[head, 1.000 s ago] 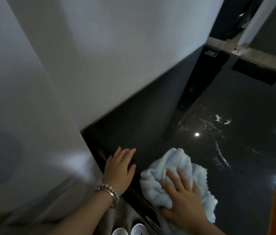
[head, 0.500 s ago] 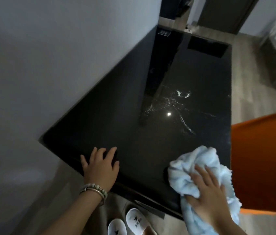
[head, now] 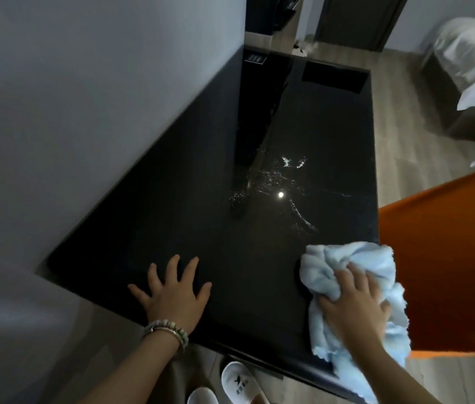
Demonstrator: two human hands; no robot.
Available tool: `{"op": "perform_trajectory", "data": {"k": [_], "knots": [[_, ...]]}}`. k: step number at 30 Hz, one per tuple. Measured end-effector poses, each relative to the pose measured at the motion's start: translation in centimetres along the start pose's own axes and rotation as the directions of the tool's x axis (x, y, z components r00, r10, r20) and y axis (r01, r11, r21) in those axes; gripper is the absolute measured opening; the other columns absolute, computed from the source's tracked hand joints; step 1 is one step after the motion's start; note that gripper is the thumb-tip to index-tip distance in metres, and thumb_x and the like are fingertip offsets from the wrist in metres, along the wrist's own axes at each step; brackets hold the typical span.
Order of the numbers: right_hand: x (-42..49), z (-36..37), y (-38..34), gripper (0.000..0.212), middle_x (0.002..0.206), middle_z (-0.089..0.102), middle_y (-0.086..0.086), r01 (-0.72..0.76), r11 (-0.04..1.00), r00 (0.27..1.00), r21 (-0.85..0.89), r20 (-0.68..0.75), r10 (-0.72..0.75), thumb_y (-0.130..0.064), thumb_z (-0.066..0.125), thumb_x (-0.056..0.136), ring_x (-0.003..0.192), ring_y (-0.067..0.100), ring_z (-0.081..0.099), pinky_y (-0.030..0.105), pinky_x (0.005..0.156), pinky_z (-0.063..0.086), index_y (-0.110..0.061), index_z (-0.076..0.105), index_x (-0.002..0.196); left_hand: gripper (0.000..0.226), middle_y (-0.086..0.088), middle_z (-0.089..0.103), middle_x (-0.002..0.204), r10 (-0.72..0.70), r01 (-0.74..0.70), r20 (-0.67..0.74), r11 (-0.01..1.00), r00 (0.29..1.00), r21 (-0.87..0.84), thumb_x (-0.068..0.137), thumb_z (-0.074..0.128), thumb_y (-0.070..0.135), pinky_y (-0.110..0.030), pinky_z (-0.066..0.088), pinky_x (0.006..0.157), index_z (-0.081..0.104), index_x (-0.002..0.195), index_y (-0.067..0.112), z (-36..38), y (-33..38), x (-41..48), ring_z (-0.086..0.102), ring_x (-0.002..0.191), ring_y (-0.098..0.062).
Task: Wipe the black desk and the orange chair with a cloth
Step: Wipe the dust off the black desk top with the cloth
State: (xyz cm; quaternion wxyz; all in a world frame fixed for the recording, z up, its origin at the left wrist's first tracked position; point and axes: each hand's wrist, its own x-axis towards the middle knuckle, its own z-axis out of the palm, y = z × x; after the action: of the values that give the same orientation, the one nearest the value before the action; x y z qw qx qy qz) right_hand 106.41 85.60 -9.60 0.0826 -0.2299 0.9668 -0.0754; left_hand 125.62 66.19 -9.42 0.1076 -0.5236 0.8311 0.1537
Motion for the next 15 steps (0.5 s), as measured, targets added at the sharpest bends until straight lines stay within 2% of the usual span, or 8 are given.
{"op": "perform_trajectory", "data": {"k": [1, 2, 4, 6, 8, 11, 13, 15], "knots": [[-0.4, 0.0, -1.4, 0.058, 0.155, 0.021, -0.002, 0.042, 0.999, 0.999, -0.032, 0.0, -0.042, -0.054, 0.051, 0.082, 0.142, 0.028, 0.015, 0.052, 0.102, 0.032, -0.033, 0.038, 0.134, 0.057, 0.004, 0.006, 0.156, -0.007, 0.007, -0.008, 1.0, 1.0, 0.002, 0.091, 0.031, 0.059, -0.066, 0.001, 0.108, 0.014, 0.144, 0.043, -0.1, 0.3, 0.1, -0.003, 0.142, -0.035], [-1.0, 0.5, -2.9, 0.057, 0.149, 0.034, 0.001, 0.163, 0.984, 0.986, -0.065, -0.029, -0.165, -0.057, 0.05, 0.077, 0.138, 0.032, 0.028, 0.054, 0.094, 0.038, -0.031, 0.045, 0.128, 0.057, 0.002, 0.009, 0.155, -0.014, 0.014, -0.019, 1.0, 1.0, 0.003, 0.091, 0.033, 0.057, -0.066, 0.002, 0.109, 0.017, 0.143, 0.041, -0.2, 0.7, 0.3, -0.002, 0.143, -0.034], [-2.0, 1.7, -4.2, 0.059, 0.127, 0.059, 0.003, 0.417, 0.906, 0.908, -0.075, -0.01, -0.419, -0.062, 0.046, 0.062, 0.121, 0.035, 0.048, 0.054, 0.074, 0.049, -0.03, 0.053, 0.112, 0.057, -0.004, 0.016, 0.152, -0.023, 0.024, -0.039, 1.0, 0.999, 0.003, 0.091, 0.036, 0.055, -0.066, 0.003, 0.109, 0.02, 0.143, 0.038, -0.4, 1.7, 0.9, -0.002, 0.143, -0.032], [-1.7, 1.7, -3.2, 0.059, 0.119, 0.064, -0.001, 0.546, 0.833, 0.835, -0.087, -0.02, -0.55, -0.065, 0.045, 0.06, 0.118, 0.028, 0.044, 0.05, 0.07, 0.052, -0.033, 0.049, 0.109, 0.058, -0.006, 0.02, 0.149, -0.045, 0.044, -0.047, 0.999, 0.998, -0.02, 0.091, 0.038, 0.054, -0.066, 0.004, 0.109, 0.019, 0.143, 0.037, -0.8, 2.7, 1.6, -0.006, 0.143, -0.032], [0.3, 1.0, -0.5, 0.06, 0.119, 0.064, 0.0, 0.523, 0.847, 0.846, -0.097, -0.064, -0.53, -0.066, 0.045, 0.06, 0.117, 0.027, 0.042, 0.051, 0.068, 0.052, -0.033, 0.049, 0.11, 0.06, -0.004, 0.018, 0.15, -0.068, 0.066, -0.032, 0.996, 0.997, -0.062, 0.091, 0.037, 0.054, -0.066, 0.004, 0.109, 0.014, 0.144, 0.038, -1.0, 3.5, 2.3, -0.009, 0.143, -0.033], [3.5, 0.2, 3.0, 0.059, 0.117, 0.065, 0.005, 0.386, 0.917, 0.919, -0.095, -0.049, -0.392, -0.062, 0.045, 0.06, 0.112, 0.034, 0.054, 0.053, 0.066, 0.051, -0.027, 0.057, 0.105, 0.063, 0.0, -0.001, 0.156, -0.082, 0.085, 0.037, 0.993, 0.996, -0.081, 0.092, 0.033, 0.055, -0.067, 0.003, 0.109, 0.002, 0.146, 0.041, -1.0, 5.0, 2.6, -0.015, 0.142, -0.035], [4.4, -0.1, 3.7, 0.055, 0.112, 0.067, 0.009, 0.391, 0.918, 0.914, -0.064, -0.088, -0.395, -0.056, 0.048, 0.06, 0.102, 0.04, 0.061, 0.053, 0.066, 0.051, -0.022, 0.06, 0.102, 0.062, 0.002, -0.013, 0.156, -0.094, 0.101, 0.093, 0.993, 0.991, -0.067, 0.093, 0.028, 0.055, -0.069, 0.001, 0.107, -0.004, 0.145, 0.043, -0.7, 6.1, 2.8, -0.019, 0.141, -0.035], [4.6, -0.4, 4.0, 0.048, 0.103, 0.069, 0.013, 0.466, 0.885, 0.872, 0.005, -0.17, -0.459, -0.046, 0.049, 0.062, 0.091, 0.042, 0.064, 0.049, 0.068, 0.052, -0.019, 0.058, 0.1, 0.06, 0.004, -0.017, 0.156, -0.12, 0.127, 0.115, 0.99, 0.986, -0.062, 0.094, 0.023, 0.055, -0.071, -0.001, 0.106, -0.006, 0.145, 0.044, -0.4, 6.9, 3.1, -0.021, 0.141, -0.035]]}}
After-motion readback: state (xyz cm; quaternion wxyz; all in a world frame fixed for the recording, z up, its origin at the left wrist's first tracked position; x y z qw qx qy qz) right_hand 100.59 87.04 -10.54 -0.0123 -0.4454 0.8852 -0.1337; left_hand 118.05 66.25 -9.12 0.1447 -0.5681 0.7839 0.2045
